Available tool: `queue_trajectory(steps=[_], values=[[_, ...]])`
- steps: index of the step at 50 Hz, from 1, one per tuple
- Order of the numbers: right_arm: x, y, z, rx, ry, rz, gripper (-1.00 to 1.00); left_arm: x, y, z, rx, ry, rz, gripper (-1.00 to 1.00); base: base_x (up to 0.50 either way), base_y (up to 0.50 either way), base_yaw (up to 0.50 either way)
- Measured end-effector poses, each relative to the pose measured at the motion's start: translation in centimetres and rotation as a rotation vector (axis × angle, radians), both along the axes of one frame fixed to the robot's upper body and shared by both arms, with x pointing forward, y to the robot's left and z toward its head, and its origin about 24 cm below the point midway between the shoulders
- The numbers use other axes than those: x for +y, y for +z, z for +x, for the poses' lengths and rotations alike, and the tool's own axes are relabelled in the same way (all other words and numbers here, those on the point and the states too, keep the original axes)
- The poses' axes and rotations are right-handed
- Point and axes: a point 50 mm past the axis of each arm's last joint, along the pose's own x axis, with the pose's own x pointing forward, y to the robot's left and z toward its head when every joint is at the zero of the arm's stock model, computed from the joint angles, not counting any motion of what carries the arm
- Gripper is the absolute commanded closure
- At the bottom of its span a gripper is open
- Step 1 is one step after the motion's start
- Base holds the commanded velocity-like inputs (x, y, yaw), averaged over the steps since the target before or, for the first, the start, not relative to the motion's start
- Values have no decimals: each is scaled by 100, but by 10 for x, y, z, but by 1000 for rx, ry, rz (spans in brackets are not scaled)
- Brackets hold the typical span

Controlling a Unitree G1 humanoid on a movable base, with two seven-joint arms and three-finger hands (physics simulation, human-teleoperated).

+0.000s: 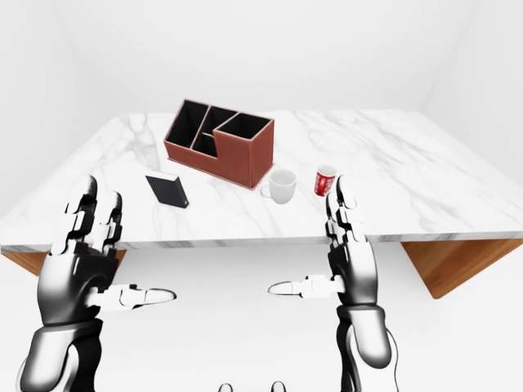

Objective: Pick up the red mug and place it to the right of the caddy.

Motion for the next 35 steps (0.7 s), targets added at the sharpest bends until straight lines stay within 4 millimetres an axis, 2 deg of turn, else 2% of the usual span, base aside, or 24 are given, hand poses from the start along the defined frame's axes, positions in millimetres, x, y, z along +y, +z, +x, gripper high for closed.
queue_trajectory(steps=[35], values=[[-2,-1,-1,6,2,-3,-100,-3,7,-8,-25,-9,11,-100,48,0,0]])
